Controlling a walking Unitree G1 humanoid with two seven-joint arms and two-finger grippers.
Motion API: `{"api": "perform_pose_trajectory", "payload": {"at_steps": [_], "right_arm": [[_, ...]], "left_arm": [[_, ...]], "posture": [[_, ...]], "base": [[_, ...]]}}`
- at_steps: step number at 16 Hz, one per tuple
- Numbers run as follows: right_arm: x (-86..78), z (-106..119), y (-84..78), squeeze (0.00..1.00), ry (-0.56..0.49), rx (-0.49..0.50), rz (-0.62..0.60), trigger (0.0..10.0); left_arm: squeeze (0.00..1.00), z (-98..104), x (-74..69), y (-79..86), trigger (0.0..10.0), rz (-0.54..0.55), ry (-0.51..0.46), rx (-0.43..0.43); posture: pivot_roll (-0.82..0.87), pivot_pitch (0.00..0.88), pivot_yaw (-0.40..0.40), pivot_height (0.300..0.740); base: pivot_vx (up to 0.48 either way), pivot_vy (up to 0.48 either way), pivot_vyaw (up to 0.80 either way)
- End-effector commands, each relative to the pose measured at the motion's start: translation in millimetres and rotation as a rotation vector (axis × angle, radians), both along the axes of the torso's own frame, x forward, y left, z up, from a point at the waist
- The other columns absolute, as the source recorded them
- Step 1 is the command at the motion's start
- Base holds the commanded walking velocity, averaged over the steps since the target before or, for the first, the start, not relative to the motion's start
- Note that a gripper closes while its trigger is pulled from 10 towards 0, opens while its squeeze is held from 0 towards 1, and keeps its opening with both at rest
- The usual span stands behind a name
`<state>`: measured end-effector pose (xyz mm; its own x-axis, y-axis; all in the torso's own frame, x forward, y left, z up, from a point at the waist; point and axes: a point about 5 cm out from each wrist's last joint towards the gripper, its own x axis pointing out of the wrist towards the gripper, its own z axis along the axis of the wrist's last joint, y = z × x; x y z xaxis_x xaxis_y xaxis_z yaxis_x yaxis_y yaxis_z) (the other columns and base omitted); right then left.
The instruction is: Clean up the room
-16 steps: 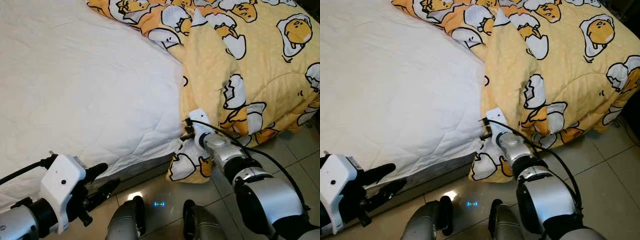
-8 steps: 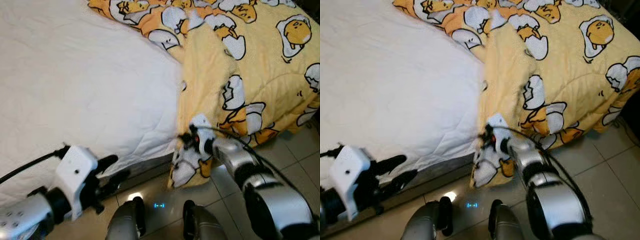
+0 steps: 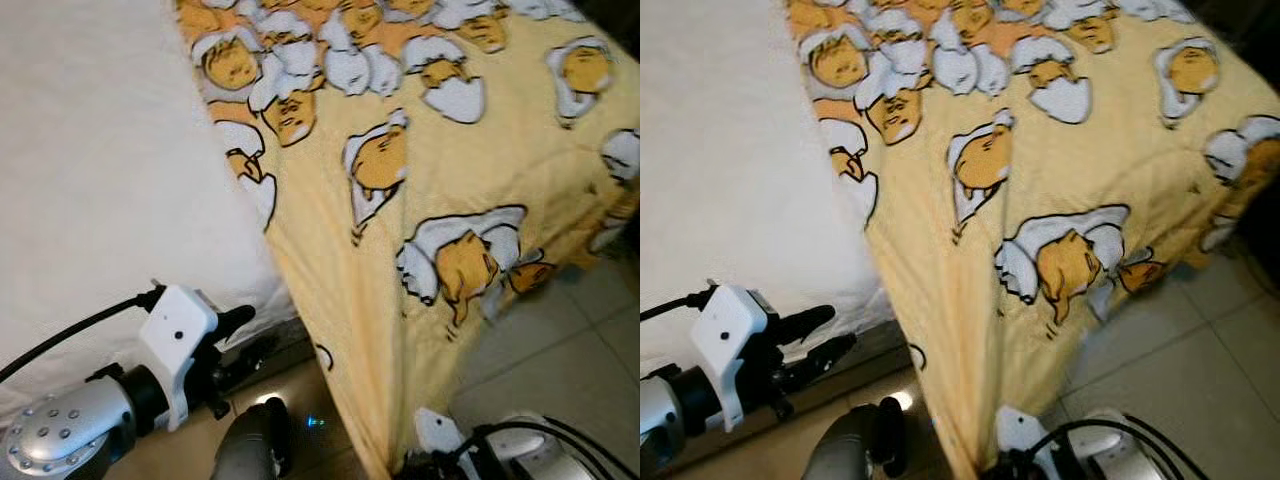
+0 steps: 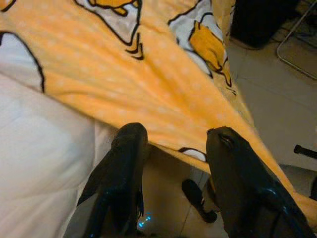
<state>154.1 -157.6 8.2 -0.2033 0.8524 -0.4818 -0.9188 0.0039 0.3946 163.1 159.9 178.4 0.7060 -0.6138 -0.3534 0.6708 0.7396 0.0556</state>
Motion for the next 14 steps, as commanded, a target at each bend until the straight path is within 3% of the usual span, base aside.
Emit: {"api": "perform_pose_trajectory", "payload": {"at_steps": [1, 3, 4, 5, 6, 10, 14], "right_arm": [[-9.7, 3, 1.0, 0.00, 0.025, 0.020, 0.023, 0.0], [-25.2, 7, -4.2, 0.00, 0.003, -0.031, -0.015, 0.0], [-22.1, 2, -8.9, 0.00, -0.049, -0.112, -0.094, 10.0], [-17.9, -2, -12.4, 0.00, -0.072, -0.167, -0.162, 10.0], [-12.8, -2, -14.0, 1.00, -0.103, -0.189, -0.229, 10.0], [-11.7, -2, -14.9, 1.00, -0.125, -0.211, -0.279, 10.0], [-1.9, 8, -14.4, 1.00, -0.126, -0.171, -0.511, 10.0]], "left_arm": [[0.00, -2, -2.4, -1.5, 10.0, -0.002, 0.012, 0.000], [0.00, -5, -1.4, -3.7, 10.0, -0.009, 0.014, -0.004], [0.00, -6, 3.0, -5.3, 10.0, -0.014, 0.006, -0.006], [0.00, -6, 7.5, -6.7, 10.0, -0.017, -0.003, -0.010], [0.00, -6, 10.3, -8.3, 10.0, -0.022, -0.009, -0.013], [0.00, -9, 13.4, -10.4, 10.0, -0.030, -0.012, -0.012], [0.00, -23, 18.7, -6.8, 10.0, 0.050, 0.004, -0.036]], "posture": [[0.07, 0.250, 0.033, 0.740], [0.05, 0.231, 0.036, 0.740], [0.05, 0.230, 0.039, 0.740], [0.04, 0.230, 0.047, 0.740], [0.04, 0.226, 0.051, 0.740], [0.03, 0.209, 0.055, 0.740], [-0.01, 0.145, 0.040, 0.740]], "base": [[0.000, 0.000, 0.00], [0.000, 0.000, 0.00], [0.000, 0.000, 0.00], [0.000, 0.000, 0.00], [0.000, 0.000, 0.00], [0.000, 0.000, 0.00], [0.000, 0.000, 0.00]]}}
